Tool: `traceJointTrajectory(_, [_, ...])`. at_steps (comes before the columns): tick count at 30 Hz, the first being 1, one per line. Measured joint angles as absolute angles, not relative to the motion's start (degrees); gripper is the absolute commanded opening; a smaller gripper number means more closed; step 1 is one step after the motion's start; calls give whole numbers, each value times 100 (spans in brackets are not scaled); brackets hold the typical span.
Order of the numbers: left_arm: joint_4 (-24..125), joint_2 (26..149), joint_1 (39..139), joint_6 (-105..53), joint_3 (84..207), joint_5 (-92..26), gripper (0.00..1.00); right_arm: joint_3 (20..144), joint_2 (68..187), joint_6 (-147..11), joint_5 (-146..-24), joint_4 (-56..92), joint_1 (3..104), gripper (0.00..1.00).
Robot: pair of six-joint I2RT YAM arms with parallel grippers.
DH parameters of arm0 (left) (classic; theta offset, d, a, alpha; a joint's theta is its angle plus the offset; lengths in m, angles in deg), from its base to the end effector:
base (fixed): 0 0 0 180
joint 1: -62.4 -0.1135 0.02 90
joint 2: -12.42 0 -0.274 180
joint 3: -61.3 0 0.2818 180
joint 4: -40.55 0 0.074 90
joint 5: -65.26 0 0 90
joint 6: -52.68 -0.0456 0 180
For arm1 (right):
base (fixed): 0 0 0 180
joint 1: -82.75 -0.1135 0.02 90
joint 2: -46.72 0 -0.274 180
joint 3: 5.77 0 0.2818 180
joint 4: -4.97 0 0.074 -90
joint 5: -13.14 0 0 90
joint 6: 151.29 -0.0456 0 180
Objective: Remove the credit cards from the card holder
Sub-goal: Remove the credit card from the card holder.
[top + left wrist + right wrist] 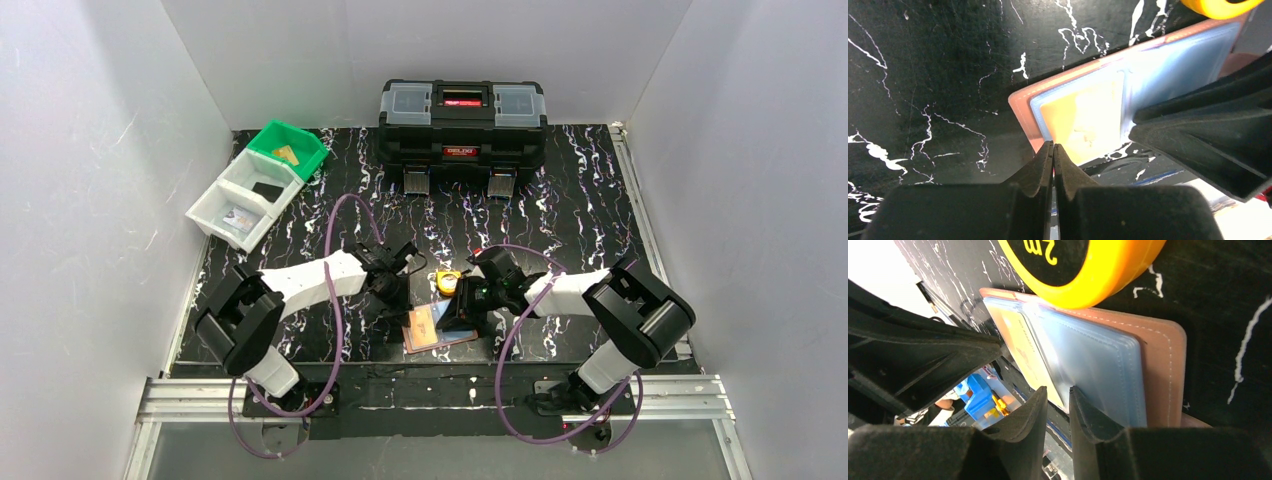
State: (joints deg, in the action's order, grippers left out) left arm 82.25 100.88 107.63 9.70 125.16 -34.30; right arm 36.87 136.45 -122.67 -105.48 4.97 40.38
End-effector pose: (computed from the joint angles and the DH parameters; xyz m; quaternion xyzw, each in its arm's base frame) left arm 0.2176 -0.2302 0.1612 0.0019 0.9754 -0.2040 0.0830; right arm 0.1982 0.2104 0.0976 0.0598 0.9044 0.4208 0.0378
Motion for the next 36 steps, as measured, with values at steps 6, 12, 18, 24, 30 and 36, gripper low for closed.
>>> traceJointTrajectory(6, [8185, 10438, 10757, 959, 12518, -3457, 0, 3717, 13722, -12272, -10577, 468, 4036, 31])
traceJointTrajectory(12, [8146, 10484, 10752, 959, 12531, -3516, 0, 3720, 13825, -12289, -10677, 340, 4038, 31])
traceJointTrajectory(18, [8177, 10563, 10750, 959, 12586, -3555, 0, 3720, 13895, -12302, -10749, 221, 4038, 27])
traceJointTrajectory(24, [8225, 10622, 10748, 966, 12638, -3581, 0, 3720, 13919, -12304, -10765, 208, 4033, 21])
traceJointTrajectory(30, [8257, 10685, 10750, 961, 12695, -3629, 0, 3761, 13947, -12287, -10776, 221, 4005, 24])
traceJointTrajectory(36, [8260, 10689, 10750, 964, 12695, -3629, 0, 3796, 13976, -12272, -10789, 228, 3985, 21])
